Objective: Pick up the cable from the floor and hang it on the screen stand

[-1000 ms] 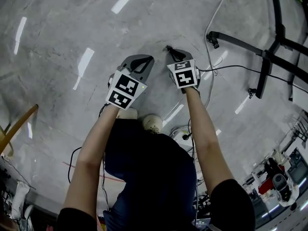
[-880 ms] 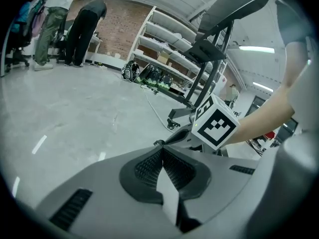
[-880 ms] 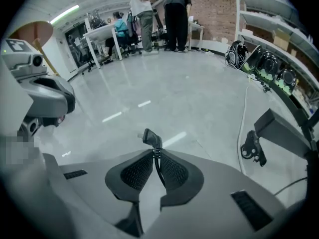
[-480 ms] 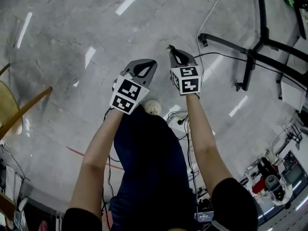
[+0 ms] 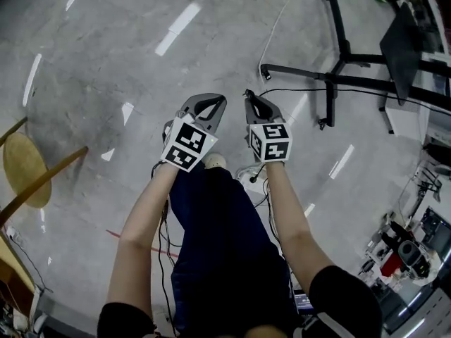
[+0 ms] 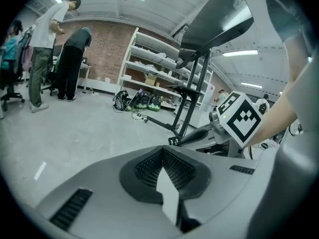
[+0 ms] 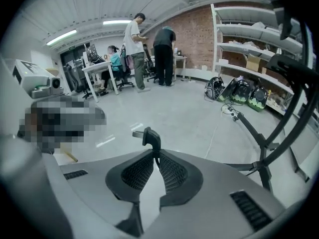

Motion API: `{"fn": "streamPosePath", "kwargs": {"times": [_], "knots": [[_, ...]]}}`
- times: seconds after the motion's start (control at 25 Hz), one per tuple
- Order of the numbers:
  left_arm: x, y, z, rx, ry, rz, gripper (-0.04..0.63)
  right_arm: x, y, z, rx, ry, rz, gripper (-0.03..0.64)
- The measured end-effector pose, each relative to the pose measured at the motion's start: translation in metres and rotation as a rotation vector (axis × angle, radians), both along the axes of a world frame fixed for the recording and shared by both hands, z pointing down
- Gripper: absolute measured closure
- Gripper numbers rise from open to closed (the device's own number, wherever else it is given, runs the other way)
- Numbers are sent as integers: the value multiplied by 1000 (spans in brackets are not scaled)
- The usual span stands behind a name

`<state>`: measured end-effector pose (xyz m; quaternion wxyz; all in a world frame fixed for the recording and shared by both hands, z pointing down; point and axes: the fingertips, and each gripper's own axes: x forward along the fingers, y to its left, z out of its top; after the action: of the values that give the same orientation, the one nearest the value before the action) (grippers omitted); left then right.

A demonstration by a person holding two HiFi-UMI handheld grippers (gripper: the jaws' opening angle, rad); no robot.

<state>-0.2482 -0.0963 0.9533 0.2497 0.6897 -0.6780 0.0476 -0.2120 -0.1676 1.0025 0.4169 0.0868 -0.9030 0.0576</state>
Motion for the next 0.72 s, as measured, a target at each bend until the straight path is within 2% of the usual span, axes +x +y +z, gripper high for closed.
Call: {"fn": "streamPosePath", "kwargs": {"times": [0.36, 0.48, 0.72], "knots": [[42, -17, -118, 21, -23, 110, 588, 40, -5, -136, -22, -124, 209, 561], [59, -24, -159, 44, -17, 157, 588, 48, -4, -189, -8, -188, 246, 561], [98, -36, -242, 65, -21, 250, 589, 74, -7, -281, 1, -247, 334, 561]]}}
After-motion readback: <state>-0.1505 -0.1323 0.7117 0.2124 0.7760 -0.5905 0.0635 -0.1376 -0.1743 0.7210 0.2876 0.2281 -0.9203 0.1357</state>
